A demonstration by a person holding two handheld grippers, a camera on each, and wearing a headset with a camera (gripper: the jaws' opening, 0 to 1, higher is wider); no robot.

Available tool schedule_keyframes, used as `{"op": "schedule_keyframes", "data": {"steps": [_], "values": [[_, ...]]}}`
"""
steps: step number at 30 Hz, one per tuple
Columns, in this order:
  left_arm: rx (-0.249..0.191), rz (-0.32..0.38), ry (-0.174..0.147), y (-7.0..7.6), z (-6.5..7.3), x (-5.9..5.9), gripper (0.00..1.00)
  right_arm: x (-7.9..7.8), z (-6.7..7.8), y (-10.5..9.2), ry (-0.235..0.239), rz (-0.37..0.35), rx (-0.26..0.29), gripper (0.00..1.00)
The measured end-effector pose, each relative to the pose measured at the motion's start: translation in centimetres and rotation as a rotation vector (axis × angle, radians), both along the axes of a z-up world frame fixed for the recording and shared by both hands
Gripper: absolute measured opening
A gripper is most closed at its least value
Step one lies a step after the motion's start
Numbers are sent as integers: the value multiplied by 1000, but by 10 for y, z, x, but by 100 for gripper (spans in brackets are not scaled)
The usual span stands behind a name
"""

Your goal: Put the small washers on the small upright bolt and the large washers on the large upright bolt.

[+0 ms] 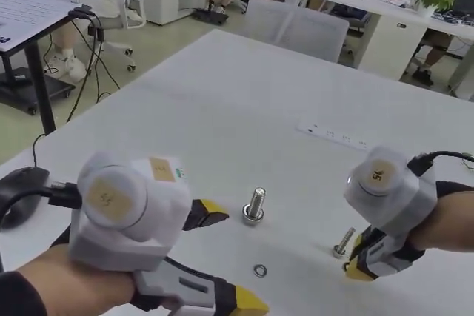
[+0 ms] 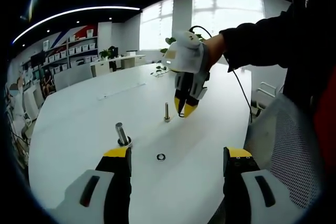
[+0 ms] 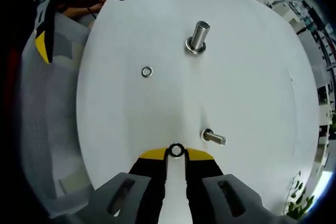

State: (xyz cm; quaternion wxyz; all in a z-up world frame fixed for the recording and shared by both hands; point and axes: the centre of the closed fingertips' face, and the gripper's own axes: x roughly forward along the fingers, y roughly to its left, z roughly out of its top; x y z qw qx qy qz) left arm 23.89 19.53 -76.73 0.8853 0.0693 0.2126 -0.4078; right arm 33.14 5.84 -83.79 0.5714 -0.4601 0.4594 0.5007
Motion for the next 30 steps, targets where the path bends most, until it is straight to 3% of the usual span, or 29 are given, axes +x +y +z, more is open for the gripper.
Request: {"op": "schedule_keyframes", "data": {"steps": [8, 19, 30], "values": [[0, 0, 2, 0, 0, 0, 71, 11, 13, -6, -22, -14, 6, 14], [2, 4, 4, 1, -1, 0, 71, 28, 34, 1, -68, -13, 33, 14], [3, 10, 10, 1, -2, 1, 71, 42, 35, 7, -89, 4, 32, 14]]}}
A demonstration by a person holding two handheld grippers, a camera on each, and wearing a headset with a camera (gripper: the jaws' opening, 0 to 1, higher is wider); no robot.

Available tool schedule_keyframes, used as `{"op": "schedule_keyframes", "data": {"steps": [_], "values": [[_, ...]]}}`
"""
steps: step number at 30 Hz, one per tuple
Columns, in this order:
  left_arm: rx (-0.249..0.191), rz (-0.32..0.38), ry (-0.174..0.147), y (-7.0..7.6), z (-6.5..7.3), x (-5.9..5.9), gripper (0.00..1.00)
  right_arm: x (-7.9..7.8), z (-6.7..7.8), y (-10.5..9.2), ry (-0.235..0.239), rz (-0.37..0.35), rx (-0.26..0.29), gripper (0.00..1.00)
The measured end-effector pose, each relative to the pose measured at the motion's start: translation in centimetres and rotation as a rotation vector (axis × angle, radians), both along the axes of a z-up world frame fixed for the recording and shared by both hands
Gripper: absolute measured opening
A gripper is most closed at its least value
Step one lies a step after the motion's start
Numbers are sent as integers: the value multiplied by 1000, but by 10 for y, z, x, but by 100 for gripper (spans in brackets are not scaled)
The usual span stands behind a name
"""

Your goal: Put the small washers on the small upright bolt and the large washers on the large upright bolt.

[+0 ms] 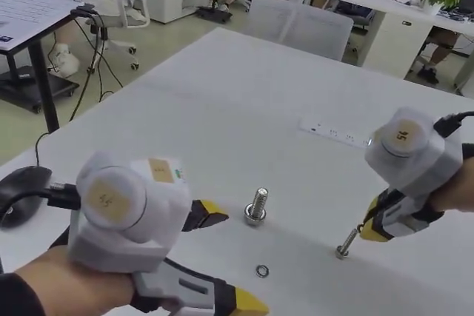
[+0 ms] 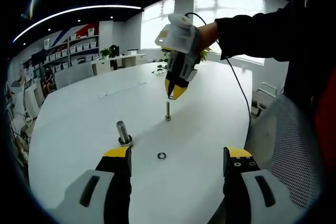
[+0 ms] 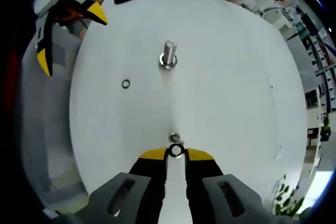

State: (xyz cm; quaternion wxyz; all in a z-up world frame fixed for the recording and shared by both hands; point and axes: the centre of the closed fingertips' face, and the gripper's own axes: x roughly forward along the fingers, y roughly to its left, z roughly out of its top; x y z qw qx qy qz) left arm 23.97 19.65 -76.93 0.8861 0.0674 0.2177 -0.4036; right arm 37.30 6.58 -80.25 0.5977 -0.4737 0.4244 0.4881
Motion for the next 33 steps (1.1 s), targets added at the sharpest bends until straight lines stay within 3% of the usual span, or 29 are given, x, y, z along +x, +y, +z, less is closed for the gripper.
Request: {"op": "schedule_keyframes", "data": {"steps": [12, 33], "values": [[0, 7, 9, 2, -2, 1, 70, 6, -8, 3, 10, 10, -8, 14], [7, 17, 16, 3, -4, 4, 70, 4, -16, 4, 30, 6, -7, 14]]}}
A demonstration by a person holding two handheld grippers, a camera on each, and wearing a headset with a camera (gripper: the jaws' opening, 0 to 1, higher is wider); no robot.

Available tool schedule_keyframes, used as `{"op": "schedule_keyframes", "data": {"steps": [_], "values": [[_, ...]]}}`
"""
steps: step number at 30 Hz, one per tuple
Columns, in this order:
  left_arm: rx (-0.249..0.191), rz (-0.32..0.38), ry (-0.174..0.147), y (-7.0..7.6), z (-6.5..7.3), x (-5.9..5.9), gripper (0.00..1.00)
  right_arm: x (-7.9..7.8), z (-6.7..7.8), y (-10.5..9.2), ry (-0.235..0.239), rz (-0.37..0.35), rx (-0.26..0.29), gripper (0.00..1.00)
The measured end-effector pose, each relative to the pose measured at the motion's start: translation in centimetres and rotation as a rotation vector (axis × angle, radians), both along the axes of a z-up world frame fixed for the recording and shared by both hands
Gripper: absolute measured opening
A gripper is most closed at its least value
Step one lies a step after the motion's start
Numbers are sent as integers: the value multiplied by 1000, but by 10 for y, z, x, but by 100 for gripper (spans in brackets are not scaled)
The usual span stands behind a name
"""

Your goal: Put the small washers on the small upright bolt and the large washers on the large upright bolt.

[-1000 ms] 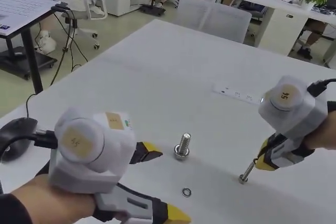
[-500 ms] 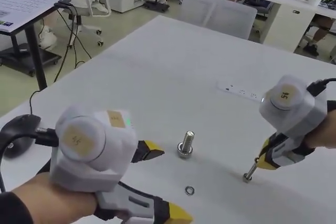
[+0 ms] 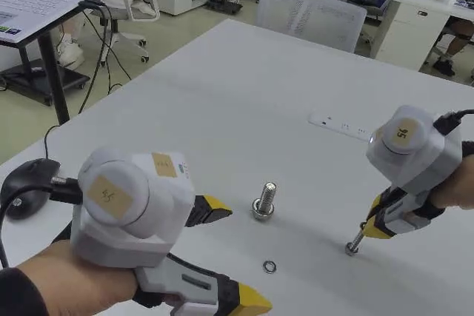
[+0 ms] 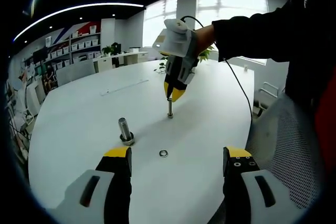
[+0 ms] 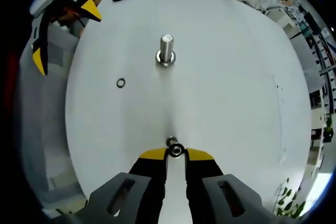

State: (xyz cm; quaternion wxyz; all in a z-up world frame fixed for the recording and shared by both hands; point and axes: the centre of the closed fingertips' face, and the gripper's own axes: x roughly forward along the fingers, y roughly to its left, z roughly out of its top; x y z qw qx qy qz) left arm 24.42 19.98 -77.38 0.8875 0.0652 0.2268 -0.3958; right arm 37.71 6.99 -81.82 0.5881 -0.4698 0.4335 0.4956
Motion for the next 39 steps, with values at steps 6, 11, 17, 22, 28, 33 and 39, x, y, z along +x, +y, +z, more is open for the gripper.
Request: {"op": "schedule_keyframes", "data": {"steps": [6, 11, 17, 22, 28, 33, 39], "values": [[0, 2, 2, 0, -1, 0, 70, 0, -4, -1, 7, -2, 0, 14], [2, 3, 3, 1, -2, 0, 70, 2, -9, -1, 14, -6, -2, 14], [4, 5, 5, 1, -2, 1, 70, 5, -17, -1, 24, -7, -2, 14], [6, 7, 8, 1, -3, 1, 70, 6, -25, -2, 30, -8, -3, 14], [8, 7, 13, 1, -5, 1, 70, 7, -35, -2, 43, -13, -3, 14], [10, 10, 16, 1, -5, 1, 70, 4, -40, -2, 53, -16, -4, 14], [11, 13, 18, 2, -6, 2, 70, 3, -43, -2, 61, -17, -4, 14]]}}
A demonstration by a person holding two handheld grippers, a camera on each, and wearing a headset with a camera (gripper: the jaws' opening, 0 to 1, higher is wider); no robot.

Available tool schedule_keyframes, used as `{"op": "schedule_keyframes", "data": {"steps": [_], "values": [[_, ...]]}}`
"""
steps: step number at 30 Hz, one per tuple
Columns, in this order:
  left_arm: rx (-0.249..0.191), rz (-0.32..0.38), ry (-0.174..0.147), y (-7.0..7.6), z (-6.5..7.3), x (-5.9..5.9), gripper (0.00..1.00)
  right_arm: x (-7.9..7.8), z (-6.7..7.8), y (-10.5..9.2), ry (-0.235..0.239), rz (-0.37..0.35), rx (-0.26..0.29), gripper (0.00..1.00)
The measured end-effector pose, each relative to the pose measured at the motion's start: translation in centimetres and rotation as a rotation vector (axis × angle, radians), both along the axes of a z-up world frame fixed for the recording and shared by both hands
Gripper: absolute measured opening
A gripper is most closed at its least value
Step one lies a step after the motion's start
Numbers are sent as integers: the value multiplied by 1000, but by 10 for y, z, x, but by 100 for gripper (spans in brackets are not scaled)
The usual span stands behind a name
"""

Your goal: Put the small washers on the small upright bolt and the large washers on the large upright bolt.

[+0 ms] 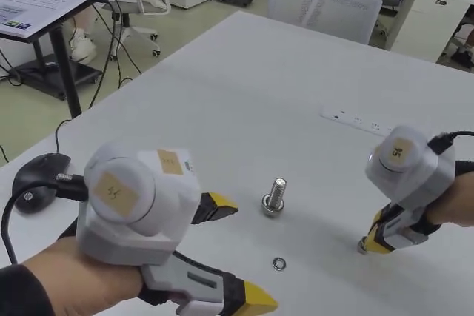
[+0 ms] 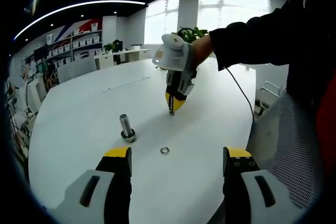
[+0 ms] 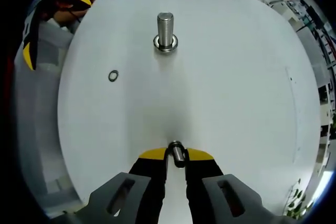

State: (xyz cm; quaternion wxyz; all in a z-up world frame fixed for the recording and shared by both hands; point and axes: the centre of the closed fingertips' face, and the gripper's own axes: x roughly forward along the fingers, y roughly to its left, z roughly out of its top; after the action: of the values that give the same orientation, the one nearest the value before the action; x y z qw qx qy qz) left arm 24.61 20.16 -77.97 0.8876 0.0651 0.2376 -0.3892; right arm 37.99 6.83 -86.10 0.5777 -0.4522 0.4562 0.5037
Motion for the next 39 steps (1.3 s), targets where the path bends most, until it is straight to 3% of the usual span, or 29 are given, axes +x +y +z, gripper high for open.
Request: {"op": "schedule_keyframes", "data": {"steps": [25, 39], "values": [[6, 4, 5, 0, -1, -1, 70, 3, -6, -1, 8, 2, 6, 15], [8, 1, 3, 0, 0, 0, 70, 2, 4, -4, -12, -16, 23, 18]]}}
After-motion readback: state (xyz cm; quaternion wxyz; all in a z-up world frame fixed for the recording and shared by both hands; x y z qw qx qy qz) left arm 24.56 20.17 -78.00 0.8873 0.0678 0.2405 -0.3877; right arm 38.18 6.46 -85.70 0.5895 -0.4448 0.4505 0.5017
